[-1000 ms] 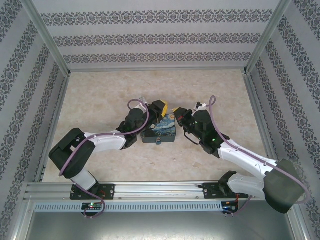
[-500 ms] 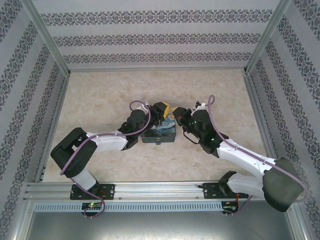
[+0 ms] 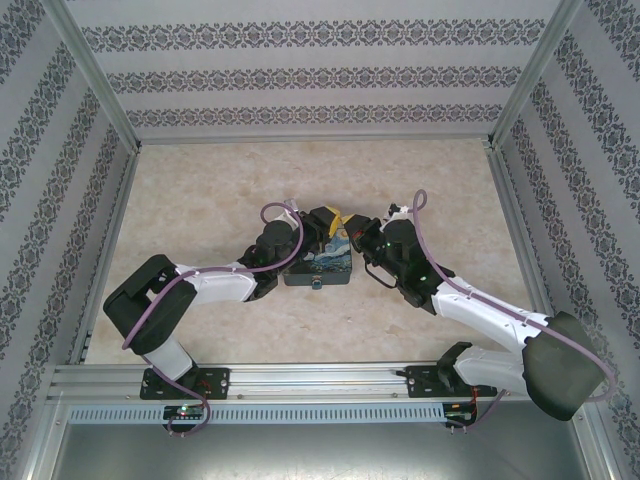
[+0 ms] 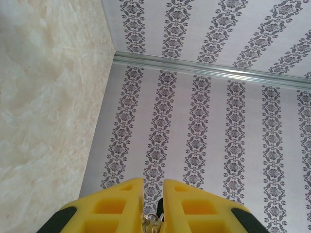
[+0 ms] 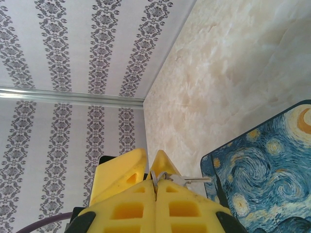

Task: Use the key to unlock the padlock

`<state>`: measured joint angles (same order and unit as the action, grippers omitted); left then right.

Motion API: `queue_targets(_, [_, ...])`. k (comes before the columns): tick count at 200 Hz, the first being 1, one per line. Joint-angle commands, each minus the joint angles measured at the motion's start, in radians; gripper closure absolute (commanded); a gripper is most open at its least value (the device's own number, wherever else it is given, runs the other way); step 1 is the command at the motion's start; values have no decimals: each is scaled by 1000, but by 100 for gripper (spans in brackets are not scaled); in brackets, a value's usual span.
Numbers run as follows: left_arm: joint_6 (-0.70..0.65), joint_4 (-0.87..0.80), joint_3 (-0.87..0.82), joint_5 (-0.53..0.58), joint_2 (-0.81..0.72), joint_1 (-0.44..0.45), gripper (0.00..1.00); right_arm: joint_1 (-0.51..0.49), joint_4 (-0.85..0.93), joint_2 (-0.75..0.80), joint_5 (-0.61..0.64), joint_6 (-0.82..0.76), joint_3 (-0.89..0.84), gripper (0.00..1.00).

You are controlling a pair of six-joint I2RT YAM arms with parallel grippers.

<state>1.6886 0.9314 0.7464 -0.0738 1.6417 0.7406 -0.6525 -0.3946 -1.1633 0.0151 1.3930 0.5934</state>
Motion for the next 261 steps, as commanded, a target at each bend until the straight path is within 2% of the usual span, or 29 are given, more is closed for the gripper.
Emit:
queue_targets(1, [11,72,21,14,11,14,83,-10,-25,-6,13,12,25,100])
queue_targets(42, [13,78,22,14,13,14,86,-11,-23,-10,11,14,23,100])
queue_targets(71, [13,80,25,10,17,16,91,-12,-25,-13,10,16,25,100])
queue_targets(101, [10,80,28,10,19,16,100,-15,-26,-18,4,12,31,100])
queue_targets(113, [8,83,23,11,19,16,100,-12,-18,-14,-7,-1,35,100])
queue_targets(120, [4,84,18,8,19,13,100,-7,-7,-5,-13,-12,36,90])
queue_targets(123, [3,83,16,4,17,11,100,-5,-1,0,-14,-18,35,83])
queue_targets(124, [3,81,16,4,16,10,100,-2,5,6,-15,-21,33,77])
queue_targets(125, [3,80,15,3,15,11,100,-2,5,6,-15,-21,33,77])
queue_targets(131, [-1,75,9,-6,12,4,100,8,22,23,-20,-36,28,61])
queue_targets(135, [-6,71,6,-15,9,0,100,15,34,36,-24,-44,22,54])
queue_targets(143, [-18,54,1,-43,1,-13,100,39,54,66,-41,-60,6,47])
queue_targets(161, [-62,3,0,-124,-22,-48,100,120,81,128,-103,-74,-43,39])
queue_targets(189, [-181,-99,39,-309,-48,-112,100,266,103,163,-299,-158,-70,35])
queue_targets(207, [-281,-160,71,-429,-68,-153,100,321,98,142,-422,-224,-58,35])
queue_targets(240, [-517,-355,167,-643,-109,-213,100,337,88,103,-572,-370,-13,38])
queue_targets(261, [-605,-424,204,-741,-124,-244,100,330,41,89,-621,-403,-8,39])
